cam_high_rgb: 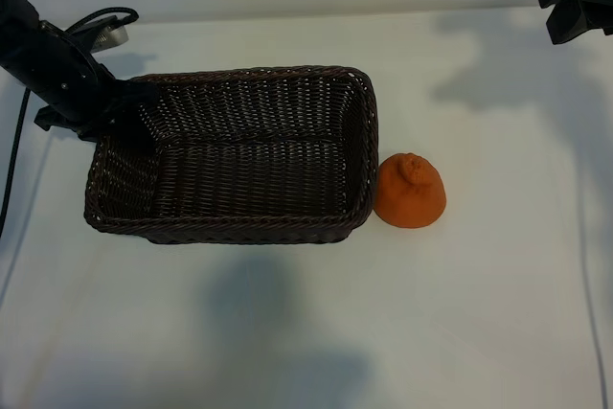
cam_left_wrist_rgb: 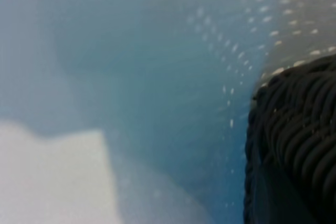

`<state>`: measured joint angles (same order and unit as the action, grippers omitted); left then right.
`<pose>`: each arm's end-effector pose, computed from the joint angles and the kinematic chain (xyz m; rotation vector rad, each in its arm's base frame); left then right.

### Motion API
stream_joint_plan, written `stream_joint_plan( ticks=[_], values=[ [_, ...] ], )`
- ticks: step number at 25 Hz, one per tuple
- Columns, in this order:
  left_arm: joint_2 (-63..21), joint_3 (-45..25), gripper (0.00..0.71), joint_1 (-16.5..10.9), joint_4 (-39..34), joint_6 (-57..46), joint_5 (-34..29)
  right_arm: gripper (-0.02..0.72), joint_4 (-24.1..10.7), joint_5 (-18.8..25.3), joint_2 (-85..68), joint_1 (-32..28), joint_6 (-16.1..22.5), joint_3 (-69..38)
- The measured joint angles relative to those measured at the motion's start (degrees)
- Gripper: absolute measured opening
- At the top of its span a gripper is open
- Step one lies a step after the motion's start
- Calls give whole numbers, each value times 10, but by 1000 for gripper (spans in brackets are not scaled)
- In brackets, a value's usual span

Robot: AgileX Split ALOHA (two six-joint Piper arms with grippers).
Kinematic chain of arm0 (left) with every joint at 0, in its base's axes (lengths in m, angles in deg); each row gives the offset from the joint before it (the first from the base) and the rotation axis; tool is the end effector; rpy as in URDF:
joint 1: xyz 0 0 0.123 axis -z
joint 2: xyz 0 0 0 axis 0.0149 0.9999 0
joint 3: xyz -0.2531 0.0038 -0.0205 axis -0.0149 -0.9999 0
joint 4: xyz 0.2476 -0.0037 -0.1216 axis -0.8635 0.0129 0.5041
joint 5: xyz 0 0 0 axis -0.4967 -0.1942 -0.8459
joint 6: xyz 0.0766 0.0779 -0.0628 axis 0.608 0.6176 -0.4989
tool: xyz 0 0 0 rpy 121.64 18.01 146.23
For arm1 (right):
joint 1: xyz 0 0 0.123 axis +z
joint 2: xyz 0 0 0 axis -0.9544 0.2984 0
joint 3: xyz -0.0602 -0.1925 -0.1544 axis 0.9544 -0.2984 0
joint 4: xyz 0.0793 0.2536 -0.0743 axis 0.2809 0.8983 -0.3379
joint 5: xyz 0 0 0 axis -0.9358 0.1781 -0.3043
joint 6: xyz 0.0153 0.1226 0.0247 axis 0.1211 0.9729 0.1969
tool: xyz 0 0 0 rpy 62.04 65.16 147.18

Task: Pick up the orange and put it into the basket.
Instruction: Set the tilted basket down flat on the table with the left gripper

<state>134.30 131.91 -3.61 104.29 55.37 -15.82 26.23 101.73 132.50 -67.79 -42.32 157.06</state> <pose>0.4155 -0.0254 0.0695 0.1210 2.9808 -0.5452 0.3471 0.0446 0.3063 -0.1357 2.6855 0.1910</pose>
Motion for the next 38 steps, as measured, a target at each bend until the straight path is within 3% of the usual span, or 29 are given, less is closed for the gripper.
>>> stream_joint_plan(
  ticks=[9,19,27,38],
  values=[
    [0,1,169,0,2,9,-1,468,0,0,0,0,0,0],
    [1,63,168,0,-9,-8,-44,468,1,0,0,0,0,0],
    [1,63,168,0,-46,-20,-53,468,1,0,0,0,0,0],
    [32,63,168,39,-45,-48,-32,468,1,0,0,0,0,0]
  ],
)
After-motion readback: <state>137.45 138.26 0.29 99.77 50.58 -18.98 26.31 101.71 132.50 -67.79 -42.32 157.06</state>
